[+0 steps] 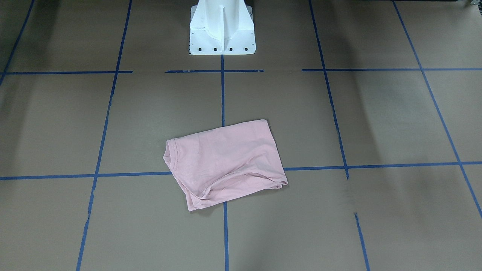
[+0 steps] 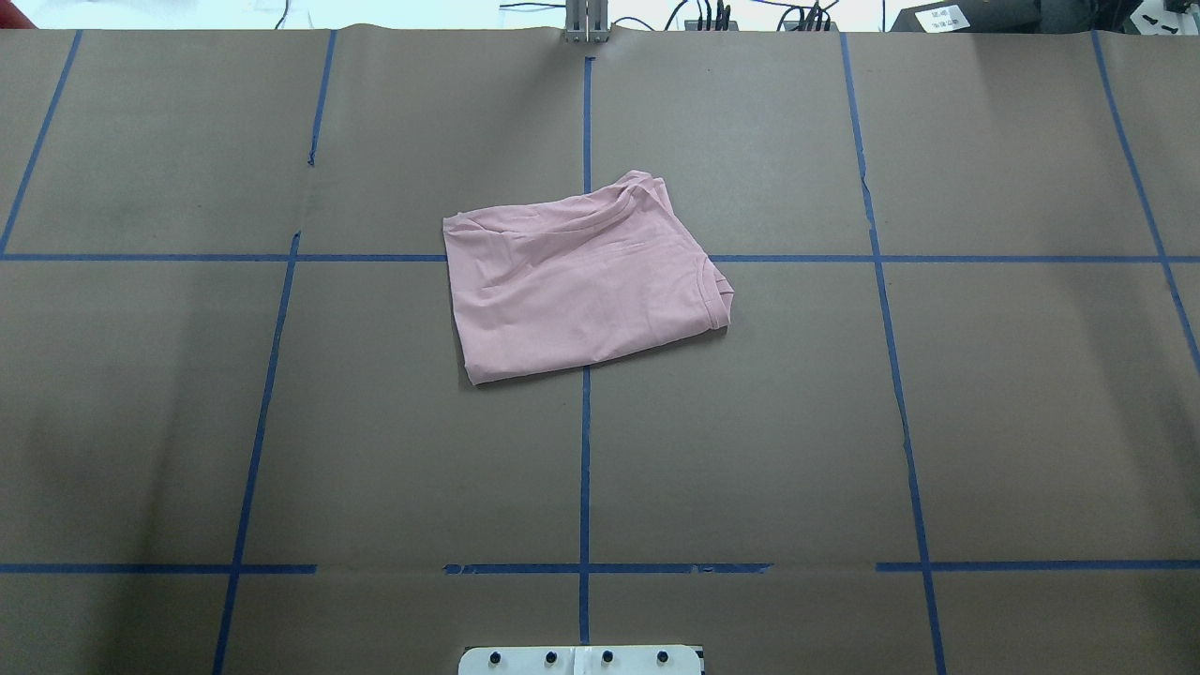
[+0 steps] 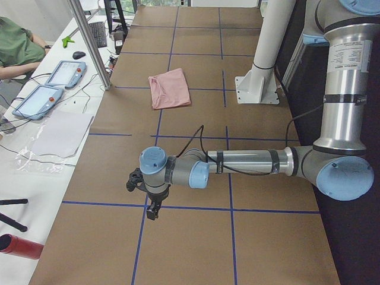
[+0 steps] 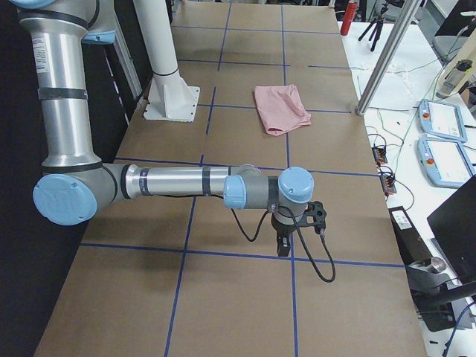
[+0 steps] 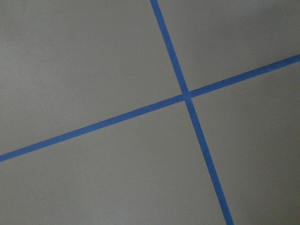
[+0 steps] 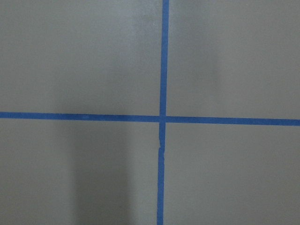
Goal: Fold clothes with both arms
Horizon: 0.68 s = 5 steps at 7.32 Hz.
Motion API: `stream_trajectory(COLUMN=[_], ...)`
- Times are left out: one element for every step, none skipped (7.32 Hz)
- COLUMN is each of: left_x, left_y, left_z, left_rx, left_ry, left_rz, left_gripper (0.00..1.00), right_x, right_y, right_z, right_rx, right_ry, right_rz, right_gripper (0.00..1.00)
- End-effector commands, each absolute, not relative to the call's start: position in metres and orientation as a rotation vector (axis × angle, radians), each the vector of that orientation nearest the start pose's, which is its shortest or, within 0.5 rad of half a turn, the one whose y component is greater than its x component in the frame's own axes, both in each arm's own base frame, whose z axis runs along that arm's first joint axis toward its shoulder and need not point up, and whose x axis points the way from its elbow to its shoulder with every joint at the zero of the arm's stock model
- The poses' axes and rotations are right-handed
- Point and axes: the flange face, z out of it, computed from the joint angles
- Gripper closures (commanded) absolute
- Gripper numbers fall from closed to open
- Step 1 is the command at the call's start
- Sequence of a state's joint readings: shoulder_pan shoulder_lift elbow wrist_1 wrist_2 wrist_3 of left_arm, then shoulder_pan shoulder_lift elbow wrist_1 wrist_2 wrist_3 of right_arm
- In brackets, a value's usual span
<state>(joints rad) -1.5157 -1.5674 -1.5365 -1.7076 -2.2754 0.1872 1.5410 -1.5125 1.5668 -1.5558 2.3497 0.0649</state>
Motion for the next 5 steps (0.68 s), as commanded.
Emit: stream_trajectory(left_x=[-0.0419, -0.0420, -0.0421, -0.0430, -0.0427], left_y=[-0.4966, -0.4937, -0.4922, -0.4906, -0.4904], left_z=[0.6537, 0.6547, 0.6562, 0.6577, 0.6583], left_rx=[0.114, 0.109, 0.107, 0.104, 0.101], left_ry=[0.704, 0.705, 0.705, 0.705, 0.708], left_rz=[0.255, 0.253, 0.254, 0.251, 0.245], left_gripper=[0.00, 0.00, 0.00, 0.00, 0.00], right_x=[0.0268, 0.0275, 0.0275, 0.0276, 0.0276], right_y=[-0.5246, -0.5240, -0.5234, -0.5206, -0.5206], right_z=[0.6233, 0.6224, 0.6203, 0.6228, 0.6220], right_rx=[0.033, 0.036, 0.039, 0.033, 0.034], right_ry=[-0.793, -0.794, -0.794, -0.795, -0.796], right_rz=[0.026, 0.025, 0.024, 0.027, 0.026], right_gripper=[0.00, 0.00, 0.00, 0.00, 0.00])
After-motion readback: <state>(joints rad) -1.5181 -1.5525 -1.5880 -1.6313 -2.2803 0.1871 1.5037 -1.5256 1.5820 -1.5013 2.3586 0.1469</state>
